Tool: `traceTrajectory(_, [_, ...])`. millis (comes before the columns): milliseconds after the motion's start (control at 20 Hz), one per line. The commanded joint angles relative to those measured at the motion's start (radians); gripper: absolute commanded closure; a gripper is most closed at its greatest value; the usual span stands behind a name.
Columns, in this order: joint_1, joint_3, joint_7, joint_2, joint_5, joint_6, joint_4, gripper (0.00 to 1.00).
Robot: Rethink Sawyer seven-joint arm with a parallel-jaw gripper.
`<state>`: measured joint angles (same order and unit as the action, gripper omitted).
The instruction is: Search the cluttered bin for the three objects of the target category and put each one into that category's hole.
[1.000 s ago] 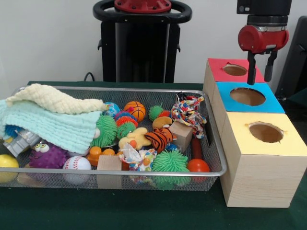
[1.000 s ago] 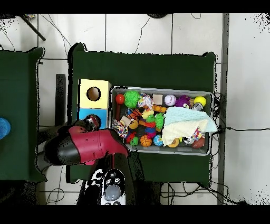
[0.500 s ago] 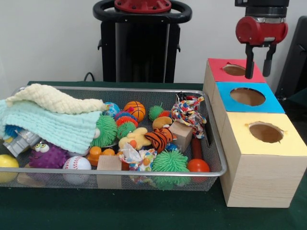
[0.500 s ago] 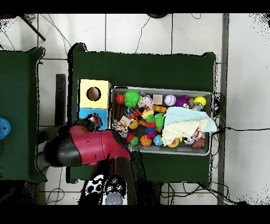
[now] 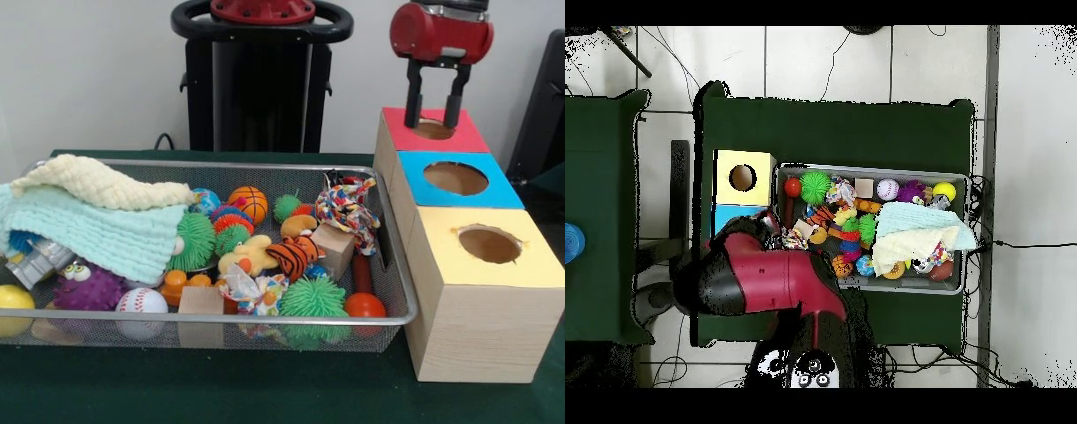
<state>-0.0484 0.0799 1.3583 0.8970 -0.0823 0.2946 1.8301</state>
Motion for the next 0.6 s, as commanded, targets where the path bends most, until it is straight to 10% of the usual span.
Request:
traceTrajectory(50, [0.011,0.112,0.281,-0.002,0.039,0.049,0.040,0.00])
traceTrajectory(600, [0.049,0.188,0.290,-0.010,0.064,0.009,0.077,0.00])
